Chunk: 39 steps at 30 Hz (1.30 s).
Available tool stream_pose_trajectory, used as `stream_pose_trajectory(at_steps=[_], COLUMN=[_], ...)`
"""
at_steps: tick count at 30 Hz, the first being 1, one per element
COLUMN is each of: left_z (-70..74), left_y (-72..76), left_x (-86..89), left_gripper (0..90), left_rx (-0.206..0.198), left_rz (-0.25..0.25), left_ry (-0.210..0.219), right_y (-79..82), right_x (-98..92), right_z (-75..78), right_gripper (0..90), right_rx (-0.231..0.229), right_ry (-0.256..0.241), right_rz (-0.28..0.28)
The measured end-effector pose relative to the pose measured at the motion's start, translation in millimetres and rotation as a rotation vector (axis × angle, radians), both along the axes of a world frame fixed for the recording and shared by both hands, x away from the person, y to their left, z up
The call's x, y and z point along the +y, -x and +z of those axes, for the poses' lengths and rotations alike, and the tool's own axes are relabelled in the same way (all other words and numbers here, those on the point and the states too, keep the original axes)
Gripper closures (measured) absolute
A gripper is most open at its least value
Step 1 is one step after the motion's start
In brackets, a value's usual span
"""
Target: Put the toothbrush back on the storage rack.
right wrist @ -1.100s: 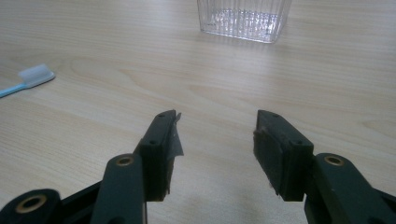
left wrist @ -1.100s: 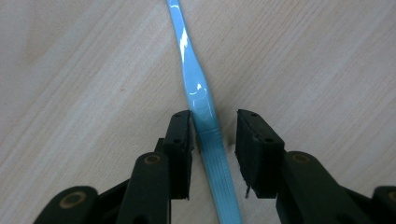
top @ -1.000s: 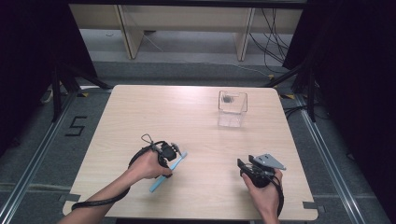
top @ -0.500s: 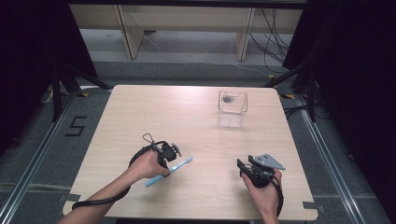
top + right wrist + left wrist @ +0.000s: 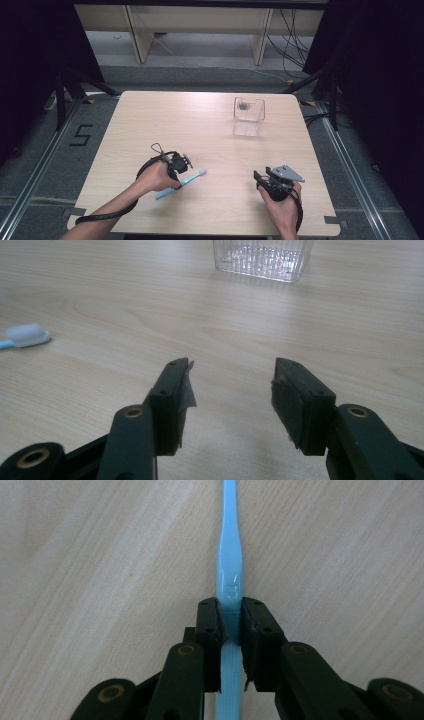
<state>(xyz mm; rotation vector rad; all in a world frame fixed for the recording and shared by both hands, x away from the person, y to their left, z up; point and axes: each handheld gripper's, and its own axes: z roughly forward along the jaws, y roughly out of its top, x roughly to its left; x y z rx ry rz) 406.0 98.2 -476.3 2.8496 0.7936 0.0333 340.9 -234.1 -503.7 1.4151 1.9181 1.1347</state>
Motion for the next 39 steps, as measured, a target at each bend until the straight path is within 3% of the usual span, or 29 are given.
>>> stream_pose_trajectory(at_steps=[17,18,21,22,32,38,39], left_z=[8.8,9.2,11.3,12.0,21.1,26.4,27.6], left_y=[0.6,0.5,0.0,0.1,0.4,0.6,-0.7], left_x=[2.0,2.2,2.9,3.0,7.0,9.8,10.8], left_gripper=[78.5,78.5,78.5,78.5,78.5,78.5,78.5], left_rx=[-0.040,-0.039,-0.045,-0.049,-0.093,-0.117,-0.127], left_rz=[0.002,0.001,-0.005,-0.001,0.000,0.011,-0.006], left_ry=[0.053,0.052,0.055,0.061,0.118,0.170,0.172], right_y=[-0.1,-1.2,-1.2,-1.3,-0.6,-1.1,1.3], right_x=[0.8,-1.6,-1.6,0.0,-1.7,0.5,3.6], right_z=[-1.0,-0.7,-0.6,-1.2,0.5,-0.6,0.2], right_gripper=[49.9,50.0,49.9,49.9,49.3,49.0,49.0], right_rx=[-0.010,-0.027,-0.027,-0.020,-0.022,-0.020,0.001], right_ry=[-0.017,0.016,0.015,-0.009,0.012,-0.019,-0.047], right_rz=[-0.020,-0.006,-0.006,-0.006,-0.006,-0.010,-0.036])
